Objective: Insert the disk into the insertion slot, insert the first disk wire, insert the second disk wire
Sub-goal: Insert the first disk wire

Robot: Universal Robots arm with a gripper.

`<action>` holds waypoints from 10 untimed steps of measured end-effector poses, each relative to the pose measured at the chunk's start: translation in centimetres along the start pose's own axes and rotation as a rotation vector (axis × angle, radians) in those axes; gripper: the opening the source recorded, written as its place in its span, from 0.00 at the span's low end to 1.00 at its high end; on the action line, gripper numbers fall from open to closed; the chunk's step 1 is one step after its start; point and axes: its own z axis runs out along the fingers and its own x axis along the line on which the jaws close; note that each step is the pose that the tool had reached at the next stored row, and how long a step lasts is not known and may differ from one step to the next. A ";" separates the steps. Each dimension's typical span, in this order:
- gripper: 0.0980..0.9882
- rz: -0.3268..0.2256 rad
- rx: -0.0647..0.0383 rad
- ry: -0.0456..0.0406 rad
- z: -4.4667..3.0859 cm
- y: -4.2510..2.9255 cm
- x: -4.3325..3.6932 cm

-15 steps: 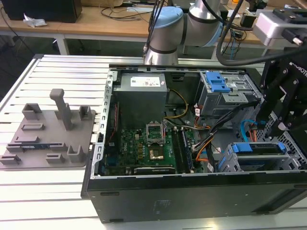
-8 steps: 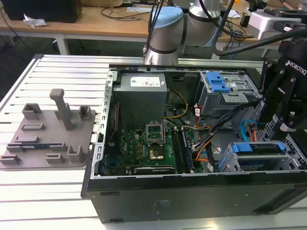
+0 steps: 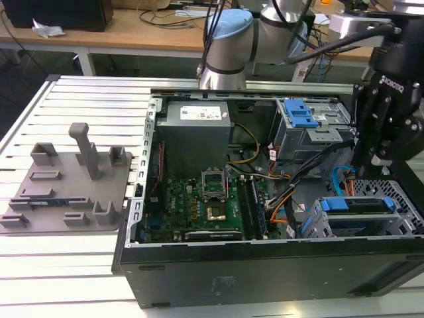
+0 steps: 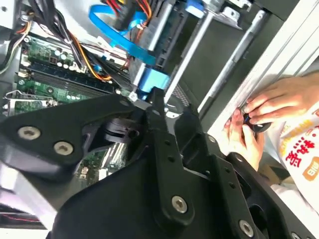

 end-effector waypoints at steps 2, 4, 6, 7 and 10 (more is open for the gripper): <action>0.28 0.000 0.002 0.0194 -0.24 0.05 -1.71; 0.28 0.000 0.002 0.0252 -0.41 -0.22 -2.93; 0.28 0.000 0.002 0.0305 -0.52 -1.12 -4.22; 0.28 0.000 0.002 0.0315 -0.46 -1.66 -4.45; 0.28 -0.001 0.003 0.0357 -0.12 -3.37 -4.95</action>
